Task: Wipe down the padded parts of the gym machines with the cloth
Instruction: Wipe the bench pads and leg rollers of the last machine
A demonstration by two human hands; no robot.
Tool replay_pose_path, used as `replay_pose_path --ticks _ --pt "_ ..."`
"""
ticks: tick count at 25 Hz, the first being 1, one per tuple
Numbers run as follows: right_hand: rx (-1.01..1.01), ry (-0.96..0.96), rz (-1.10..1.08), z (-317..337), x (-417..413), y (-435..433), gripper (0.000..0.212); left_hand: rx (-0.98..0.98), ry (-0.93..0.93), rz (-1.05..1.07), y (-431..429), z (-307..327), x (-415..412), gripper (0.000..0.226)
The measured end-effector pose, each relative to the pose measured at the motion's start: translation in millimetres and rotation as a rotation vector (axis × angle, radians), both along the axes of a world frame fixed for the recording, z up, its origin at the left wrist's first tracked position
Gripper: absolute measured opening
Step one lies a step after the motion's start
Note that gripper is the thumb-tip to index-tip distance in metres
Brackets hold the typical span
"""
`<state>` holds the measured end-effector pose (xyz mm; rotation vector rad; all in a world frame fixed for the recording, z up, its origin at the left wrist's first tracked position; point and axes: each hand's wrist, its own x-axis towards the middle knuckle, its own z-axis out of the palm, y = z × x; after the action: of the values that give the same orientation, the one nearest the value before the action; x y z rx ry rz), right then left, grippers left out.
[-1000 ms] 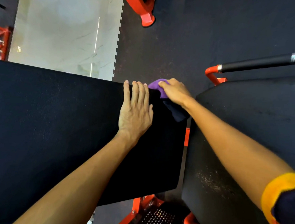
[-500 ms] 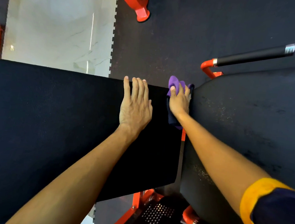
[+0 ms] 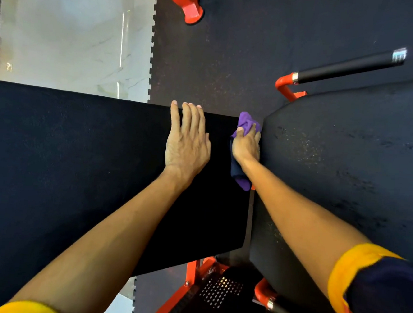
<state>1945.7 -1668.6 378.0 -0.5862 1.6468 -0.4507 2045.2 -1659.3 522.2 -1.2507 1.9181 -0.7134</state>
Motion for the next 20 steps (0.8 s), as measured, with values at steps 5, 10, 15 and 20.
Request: replay_pose_path --ticks 5,10,15,20 --pt "-0.171 -0.066 0.12 52.0 18.7 76.0 0.067 0.04 0.032 0.009 1.3 2.8 -1.8 0.066" --pt "-0.386 0.044 0.21 33.0 10.8 35.6 0.063 0.079 0.015 -0.004 15.4 3.8 5.0 0.065" --pt "-0.13 0.035 0.12 31.4 0.3 -1.9 0.06 0.083 0.082 0.007 54.0 7.0 12.9 0.063" --pt "-0.211 -0.017 0.274 69.4 10.0 72.3 0.07 0.075 0.221 0.139 77.7 11.3 6.6 0.06"
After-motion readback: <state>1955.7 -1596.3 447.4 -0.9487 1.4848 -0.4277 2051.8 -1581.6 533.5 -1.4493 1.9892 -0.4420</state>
